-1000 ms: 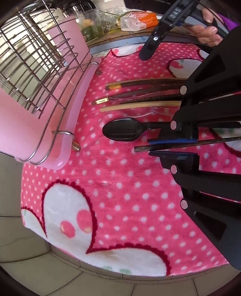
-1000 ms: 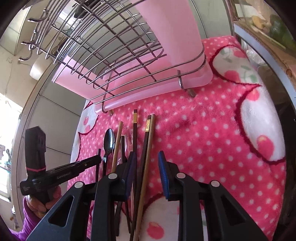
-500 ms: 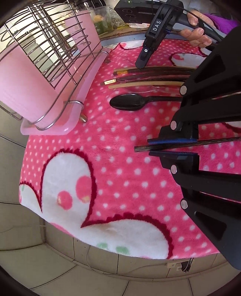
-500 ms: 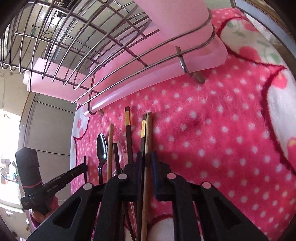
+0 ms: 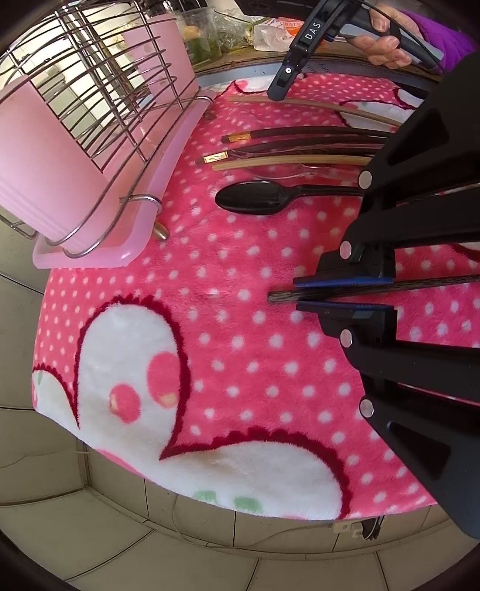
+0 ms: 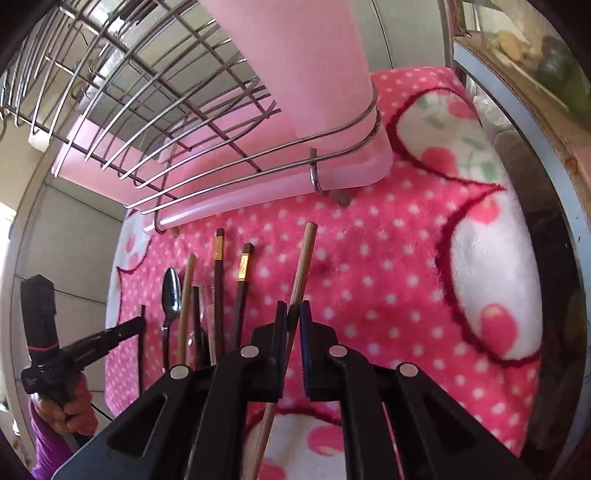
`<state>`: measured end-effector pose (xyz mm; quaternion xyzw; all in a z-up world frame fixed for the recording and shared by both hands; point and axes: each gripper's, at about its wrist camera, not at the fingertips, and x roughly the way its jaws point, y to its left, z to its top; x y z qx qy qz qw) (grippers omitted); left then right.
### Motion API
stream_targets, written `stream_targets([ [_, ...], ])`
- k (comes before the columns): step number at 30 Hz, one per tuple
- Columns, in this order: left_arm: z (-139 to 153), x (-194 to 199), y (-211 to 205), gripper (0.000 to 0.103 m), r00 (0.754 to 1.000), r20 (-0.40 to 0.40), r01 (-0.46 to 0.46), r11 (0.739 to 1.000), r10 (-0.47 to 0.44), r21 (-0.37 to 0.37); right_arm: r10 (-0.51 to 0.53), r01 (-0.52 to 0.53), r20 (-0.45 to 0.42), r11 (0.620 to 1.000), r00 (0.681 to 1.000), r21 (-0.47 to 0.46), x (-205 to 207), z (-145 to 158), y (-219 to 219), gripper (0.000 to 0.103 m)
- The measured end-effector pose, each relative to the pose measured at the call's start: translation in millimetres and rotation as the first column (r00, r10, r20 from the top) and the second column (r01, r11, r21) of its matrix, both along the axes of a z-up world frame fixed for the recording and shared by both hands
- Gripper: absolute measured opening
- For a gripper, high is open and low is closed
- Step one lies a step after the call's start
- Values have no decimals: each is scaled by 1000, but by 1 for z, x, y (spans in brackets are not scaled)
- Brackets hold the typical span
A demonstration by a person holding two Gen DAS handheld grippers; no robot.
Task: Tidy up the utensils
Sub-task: 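Grasp a thin dark utensil with the left gripper while the right gripper grasps a wooden chopstick, then lift both held utensils and carry them over the tall pink cup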
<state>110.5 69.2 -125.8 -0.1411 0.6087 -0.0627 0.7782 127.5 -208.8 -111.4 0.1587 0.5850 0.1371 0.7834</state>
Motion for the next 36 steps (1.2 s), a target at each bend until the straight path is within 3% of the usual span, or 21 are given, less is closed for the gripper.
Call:
stream_targets([
  [11, -1, 10, -7, 8, 997, -55, 53, 998, -50, 37, 53, -54, -97, 999, 994, -1, 15, -32, 30, 15],
  [21, 4, 2, -13, 7, 997, -22, 81, 994, -80, 73, 25, -24, -35, 999, 999, 26, 5, -19, 18, 9],
  [25, 20, -12, -13, 6, 997, 45, 64, 997, -65, 37, 4, -6, 54, 999, 999, 34, -9, 6, 10, 8],
  [30, 59, -38, -9, 6, 979, 201, 47, 999, -47, 3, -10, 6, 188, 1000, 982, 21, -29, 46, 3, 7],
  [36, 116, -62, 0, 6, 905, 425, 1, 1000, 3, -10, -24, 33, 367, 999, 930, -20, -52, 99, -2, 6],
])
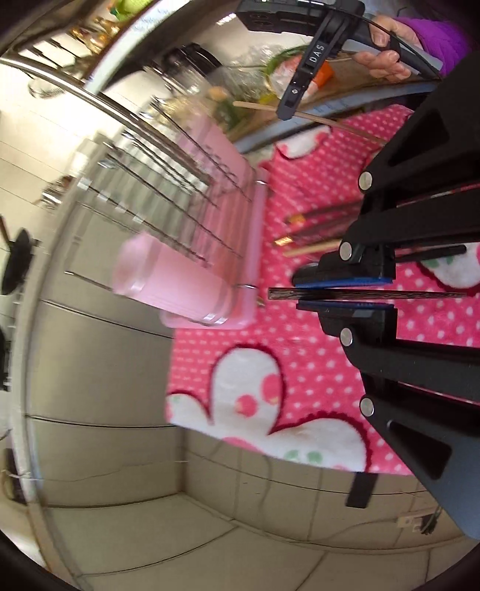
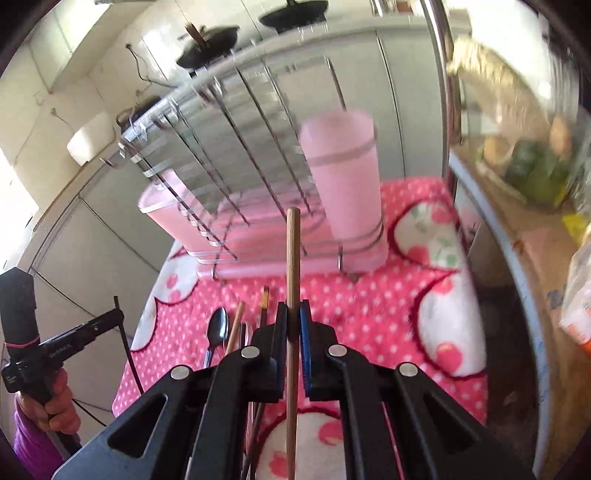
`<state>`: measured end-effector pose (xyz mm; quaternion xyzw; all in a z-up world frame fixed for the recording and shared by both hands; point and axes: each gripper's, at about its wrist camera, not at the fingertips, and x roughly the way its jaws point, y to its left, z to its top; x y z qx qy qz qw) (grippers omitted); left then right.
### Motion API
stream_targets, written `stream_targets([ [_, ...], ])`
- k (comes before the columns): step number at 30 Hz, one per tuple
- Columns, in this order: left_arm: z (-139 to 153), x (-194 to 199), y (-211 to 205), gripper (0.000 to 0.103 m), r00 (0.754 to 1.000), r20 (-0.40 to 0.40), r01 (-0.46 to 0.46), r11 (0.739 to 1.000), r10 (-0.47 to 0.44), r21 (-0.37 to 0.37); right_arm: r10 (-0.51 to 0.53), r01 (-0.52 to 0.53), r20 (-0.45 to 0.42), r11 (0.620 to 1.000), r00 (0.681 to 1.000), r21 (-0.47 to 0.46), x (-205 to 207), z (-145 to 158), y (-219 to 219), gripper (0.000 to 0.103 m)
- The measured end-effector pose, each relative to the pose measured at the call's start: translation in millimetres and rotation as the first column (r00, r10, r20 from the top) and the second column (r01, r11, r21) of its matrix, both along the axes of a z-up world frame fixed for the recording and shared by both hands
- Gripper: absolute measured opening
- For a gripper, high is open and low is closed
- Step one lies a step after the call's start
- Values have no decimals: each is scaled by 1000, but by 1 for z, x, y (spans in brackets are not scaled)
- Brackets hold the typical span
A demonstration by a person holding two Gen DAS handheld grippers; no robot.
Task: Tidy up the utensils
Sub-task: 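Lift both held utensils and carry them over the tall pink cup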
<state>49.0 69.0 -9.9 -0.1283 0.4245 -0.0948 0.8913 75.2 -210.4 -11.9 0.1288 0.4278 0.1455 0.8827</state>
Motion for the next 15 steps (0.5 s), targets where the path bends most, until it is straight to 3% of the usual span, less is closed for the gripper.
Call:
stream_targets([
  [7, 69, -5, 3, 6, 975, 216, -41, 998, 50, -47, -20, 21, 203, 1000, 979, -2, -13, 70, -10, 6],
  [15, 129, 16, -1, 6, 926, 364, -77, 993, 104, -86, -82, 89, 453, 996, 888, 5, -9, 153, -20, 6],
])
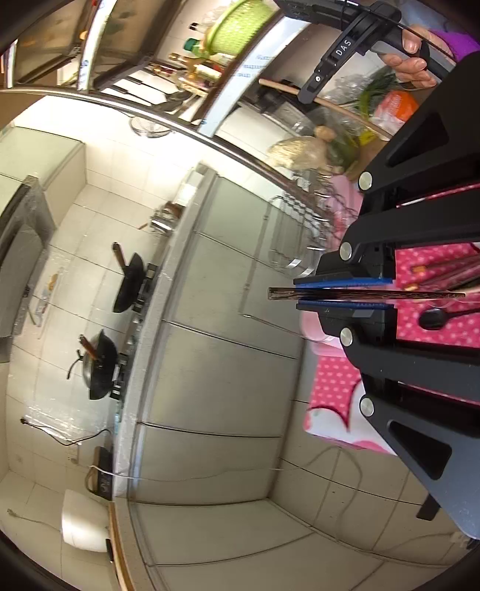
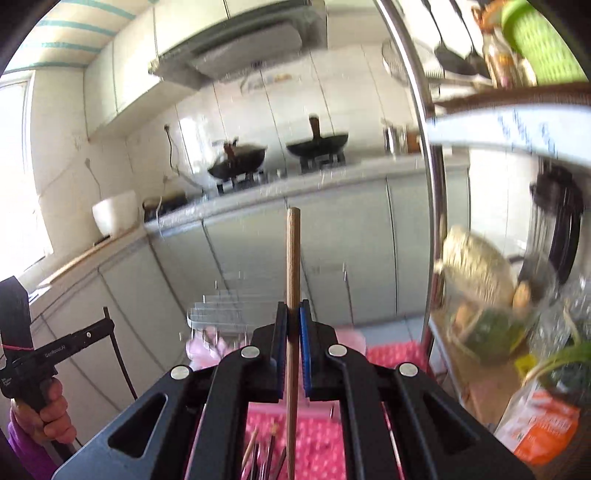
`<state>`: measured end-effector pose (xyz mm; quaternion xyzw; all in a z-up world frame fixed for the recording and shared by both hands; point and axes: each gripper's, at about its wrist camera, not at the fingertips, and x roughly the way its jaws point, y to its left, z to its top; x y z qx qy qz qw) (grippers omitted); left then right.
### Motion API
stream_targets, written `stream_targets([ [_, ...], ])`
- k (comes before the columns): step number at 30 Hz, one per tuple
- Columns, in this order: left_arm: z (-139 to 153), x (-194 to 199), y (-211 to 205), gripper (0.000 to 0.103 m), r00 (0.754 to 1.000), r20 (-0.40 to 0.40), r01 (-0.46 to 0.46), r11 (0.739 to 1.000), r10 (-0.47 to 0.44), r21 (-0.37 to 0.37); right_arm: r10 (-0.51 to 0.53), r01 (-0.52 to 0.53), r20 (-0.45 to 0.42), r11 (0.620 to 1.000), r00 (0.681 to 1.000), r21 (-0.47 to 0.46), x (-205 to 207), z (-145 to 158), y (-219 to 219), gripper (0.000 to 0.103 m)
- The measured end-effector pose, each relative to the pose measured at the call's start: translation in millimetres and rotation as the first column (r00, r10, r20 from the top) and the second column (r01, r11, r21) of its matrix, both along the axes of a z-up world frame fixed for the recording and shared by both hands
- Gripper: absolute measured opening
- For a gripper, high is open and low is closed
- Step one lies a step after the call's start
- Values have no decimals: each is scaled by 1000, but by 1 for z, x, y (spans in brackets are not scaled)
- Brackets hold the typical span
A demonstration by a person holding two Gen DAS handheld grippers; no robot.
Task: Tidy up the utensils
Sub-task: 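Lift both held utensils and carry them over the tall pink cup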
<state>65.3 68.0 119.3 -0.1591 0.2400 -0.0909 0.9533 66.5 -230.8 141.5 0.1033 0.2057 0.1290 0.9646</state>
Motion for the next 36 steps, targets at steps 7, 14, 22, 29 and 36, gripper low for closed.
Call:
stream_targets([
  [7, 39, 27, -2, 6, 991, 124, -58, 998, 59, -6, -80, 79, 195, 997, 978, 14, 17, 49, -14, 6],
  [14, 39, 61, -4, 6, 974, 192, -127, 992, 122, 17, -115, 123, 242, 992, 963, -17, 54, 47, -12, 6],
  [22, 5, 100, -5, 6, 971, 174, -172, 984, 161, 52, -136, 146, 195, 988, 971, -39, 101, 3, -8, 6],
  [29, -32, 107, -9, 6, 986, 107, -134, 987, 125, 84, -143, 146, 80, 989, 986, -34, 117, -39, -14, 6],
  [36, -62, 107, -14, 6, 995, 26, -97, 990, 95, 98, -133, 132, -33, 990, 991, -45, 122, -73, -14, 6],
])
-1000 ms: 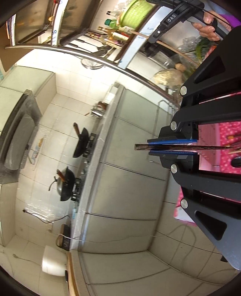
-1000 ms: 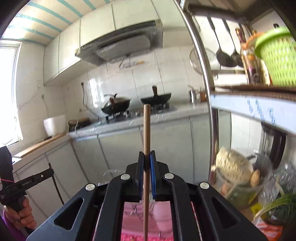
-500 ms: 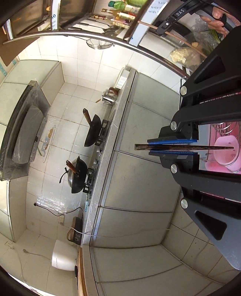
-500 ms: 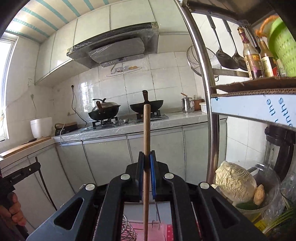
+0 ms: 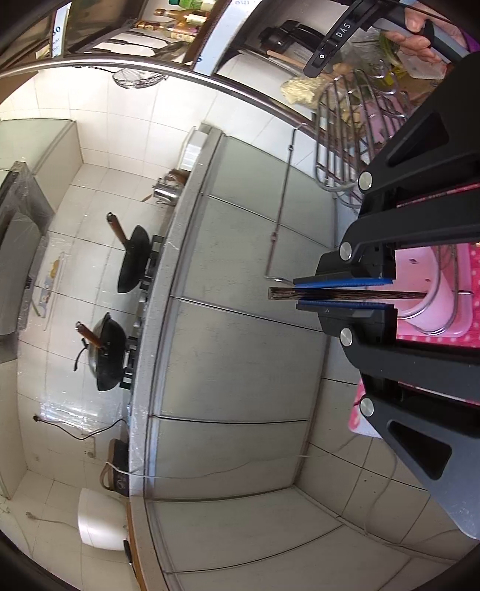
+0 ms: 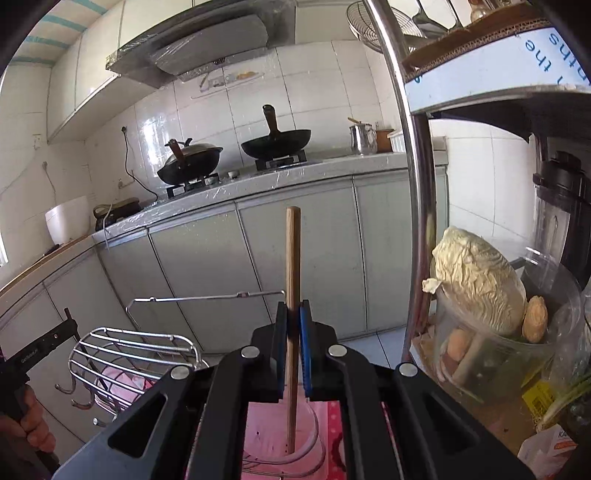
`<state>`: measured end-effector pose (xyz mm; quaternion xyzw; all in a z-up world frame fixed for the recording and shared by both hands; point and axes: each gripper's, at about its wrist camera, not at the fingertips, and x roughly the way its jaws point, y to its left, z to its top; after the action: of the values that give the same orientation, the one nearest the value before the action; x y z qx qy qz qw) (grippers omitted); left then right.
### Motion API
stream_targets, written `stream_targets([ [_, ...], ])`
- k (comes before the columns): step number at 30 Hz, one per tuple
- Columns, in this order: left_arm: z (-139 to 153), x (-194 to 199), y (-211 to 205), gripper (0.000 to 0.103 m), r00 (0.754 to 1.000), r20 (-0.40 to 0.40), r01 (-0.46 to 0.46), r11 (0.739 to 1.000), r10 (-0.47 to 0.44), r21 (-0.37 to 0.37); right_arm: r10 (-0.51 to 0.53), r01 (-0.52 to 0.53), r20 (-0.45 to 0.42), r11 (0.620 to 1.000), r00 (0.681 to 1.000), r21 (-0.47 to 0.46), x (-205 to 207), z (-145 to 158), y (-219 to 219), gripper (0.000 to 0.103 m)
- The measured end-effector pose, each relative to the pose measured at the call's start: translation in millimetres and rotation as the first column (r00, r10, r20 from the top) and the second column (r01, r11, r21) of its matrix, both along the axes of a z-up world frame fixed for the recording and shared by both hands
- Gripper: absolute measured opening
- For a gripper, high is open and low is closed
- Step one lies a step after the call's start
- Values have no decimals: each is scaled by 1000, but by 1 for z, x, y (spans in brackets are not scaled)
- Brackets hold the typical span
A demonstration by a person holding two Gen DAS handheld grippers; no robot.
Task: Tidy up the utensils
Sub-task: 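Lift both held utensils and carry them over the tall pink cup, then lower both utensils into the pink cup and open both grippers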
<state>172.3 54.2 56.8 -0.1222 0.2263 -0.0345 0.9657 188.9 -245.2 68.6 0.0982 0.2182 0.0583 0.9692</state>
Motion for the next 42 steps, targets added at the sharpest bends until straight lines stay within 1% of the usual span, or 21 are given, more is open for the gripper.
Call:
stream_targets([
  [7, -17, 4, -1, 6, 997, -74, 14, 1000, -15, -17, 7, -7, -79, 1000, 997, 3, 4, -17, 0, 6],
  [14, -26, 6, -1, 6, 994, -113, 4, 1000, -6, -21, 25, -23, -149, 1000, 989, 15, 8, -29, -2, 9],
  [15, -26, 6, -1, 6, 993, -117, 3, 1000, -5, -19, 26, -23, -159, 1000, 987, 17, 9, -31, -2, 10],
  [17, -26, 7, -1, 8, 992, -125, -1, 1000, -1, -17, 29, -25, -179, 999, 983, 28, 10, -33, -3, 19],
  [18, -26, 7, -1, 12, 992, -130, 0, 1000, -2, -18, 31, -25, -185, 999, 982, 35, 10, -34, -4, 30],
  [19, -25, 7, 0, 17, 991, -135, -1, 1000, -2, -22, 30, -23, -187, 999, 982, 42, 9, -34, -4, 35],
  [20, -24, 7, 1, 27, 990, -139, -4, 1000, 1, -26, 28, -21, -184, 999, 983, 45, 8, -34, -5, 36],
  [21, -23, 6, 2, 34, 990, -139, -9, 999, 4, -32, 30, -21, -181, 999, 983, 47, 7, -32, -7, 37],
  [22, -21, 4, 3, 35, 991, -135, -9, 999, 4, -37, 29, -21, -179, 999, 983, 48, 5, -31, -8, 39],
  [26, -11, -5, 8, 39, 993, -116, -21, 999, 15, -47, 30, -20, -169, 998, 985, 59, -7, -22, -11, 40],
  [30, -1, -24, 14, 39, 995, -96, -20, 998, 14, -59, 29, -19, -149, 997, 988, 71, -28, -13, -13, 40],
  [32, 0, -35, 14, 39, 995, -100, -9, 998, 3, -57, 33, -22, -141, 997, 990, 77, -41, -12, -13, 40],
  [35, -2, -51, 13, 39, 993, -117, 12, 999, -18, -53, 47, -35, -146, 996, 988, 86, -62, -15, -11, 40],
  [38, -11, -68, 10, 39, 988, -151, 32, 999, -38, -39, 70, -56, -169, 995, 983, 84, -78, -24, -5, 40],
  [42, -31, -84, 8, 39, 972, -224, 59, 996, -73, -68, 115, -103, -224, 992, 968, 66, -97, -44, 11, 40],
])
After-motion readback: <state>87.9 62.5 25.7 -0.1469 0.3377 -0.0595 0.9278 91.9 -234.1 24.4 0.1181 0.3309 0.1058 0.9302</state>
